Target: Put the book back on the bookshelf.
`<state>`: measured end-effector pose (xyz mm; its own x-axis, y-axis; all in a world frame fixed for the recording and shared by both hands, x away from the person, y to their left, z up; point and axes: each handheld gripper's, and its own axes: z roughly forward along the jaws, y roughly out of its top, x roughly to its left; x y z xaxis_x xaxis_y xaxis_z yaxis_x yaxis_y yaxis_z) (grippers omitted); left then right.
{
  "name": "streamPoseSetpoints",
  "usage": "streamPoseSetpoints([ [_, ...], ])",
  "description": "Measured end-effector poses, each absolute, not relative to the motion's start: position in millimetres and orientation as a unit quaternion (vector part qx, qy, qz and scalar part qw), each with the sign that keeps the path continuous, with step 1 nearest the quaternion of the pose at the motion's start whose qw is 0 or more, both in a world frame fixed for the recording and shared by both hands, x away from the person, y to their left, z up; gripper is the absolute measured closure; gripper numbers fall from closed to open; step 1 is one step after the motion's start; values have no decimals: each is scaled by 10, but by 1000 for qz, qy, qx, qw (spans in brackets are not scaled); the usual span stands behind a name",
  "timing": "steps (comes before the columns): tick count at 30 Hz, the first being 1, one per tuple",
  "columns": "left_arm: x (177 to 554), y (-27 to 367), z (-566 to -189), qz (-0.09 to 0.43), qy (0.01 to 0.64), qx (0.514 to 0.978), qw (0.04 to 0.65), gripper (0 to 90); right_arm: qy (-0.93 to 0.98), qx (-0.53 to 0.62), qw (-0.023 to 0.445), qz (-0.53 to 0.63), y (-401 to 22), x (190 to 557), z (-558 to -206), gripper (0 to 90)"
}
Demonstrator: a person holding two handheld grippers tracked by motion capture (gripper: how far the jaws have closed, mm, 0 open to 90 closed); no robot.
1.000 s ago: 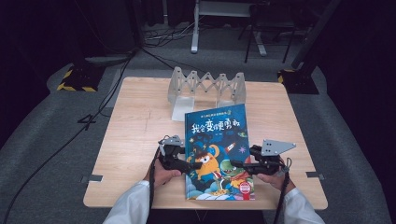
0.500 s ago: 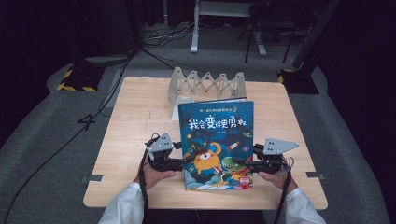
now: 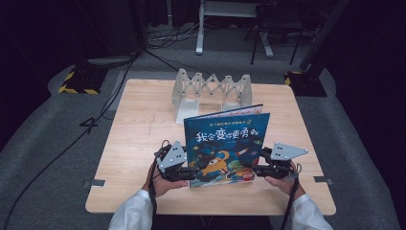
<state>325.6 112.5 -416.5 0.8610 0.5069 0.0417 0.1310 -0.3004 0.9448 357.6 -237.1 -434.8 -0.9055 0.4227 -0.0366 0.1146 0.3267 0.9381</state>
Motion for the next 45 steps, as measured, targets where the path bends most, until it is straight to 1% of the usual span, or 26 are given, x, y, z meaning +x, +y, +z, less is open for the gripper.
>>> streamPoseSetpoints([
  [2,3245,1103,-4208,176,199,797,542,439,799,176,153,554,-2406,3562,-4344,580],
  [3,3237,1087,-4233,178,198,800,537,441,798,173,147,558,-2426,3555,-4346,588],
  [5,3224,1060,-4284,176,194,805,533,477,800,172,151,555,-2432,3522,-4347,586],
  [7,3217,1053,-4292,178,194,804,534,534,802,172,158,549,-2431,3498,-4346,583],
  [8,3201,1048,-4302,178,189,802,538,544,802,170,163,549,-2438,3472,-4351,582],
  [14,3176,1038,-4330,176,182,802,541,560,800,180,173,545,-2493,3388,-4386,581],
  [23,3139,1005,-4378,163,169,807,542,609,796,190,159,552,-2577,3370,-4442,607],
  [28,3112,982,-4404,157,162,810,541,639,797,192,162,550,-2607,3341,-4460,624],
  [34,3070,940,-4405,156,152,813,540,715,795,208,167,545,-2687,3320,-4487,653],
  [35,3067,934,-4408,157,152,812,541,715,793,213,170,545,-2698,3327,-4485,652],
  [36,3065,930,-4409,161,151,812,541,722,791,218,171,546,-2713,3337,-4480,644],
  [38,3070,927,-4410,159,151,812,541,741,784,226,167,554,-2744,3354,-4470,596],
  [39,3075,927,-4411,161,151,811,542,752,780,233,172,555,-2757,3363,-4461,540],
  [43,3079,910,-4420,152,145,810,547,777,771,253,171,559,-2757,3446,-4402,405],
  [45,3069,881,-4420,154,139,811,547,792,770,257,160,561,-2732,3513,-4382,384],
])
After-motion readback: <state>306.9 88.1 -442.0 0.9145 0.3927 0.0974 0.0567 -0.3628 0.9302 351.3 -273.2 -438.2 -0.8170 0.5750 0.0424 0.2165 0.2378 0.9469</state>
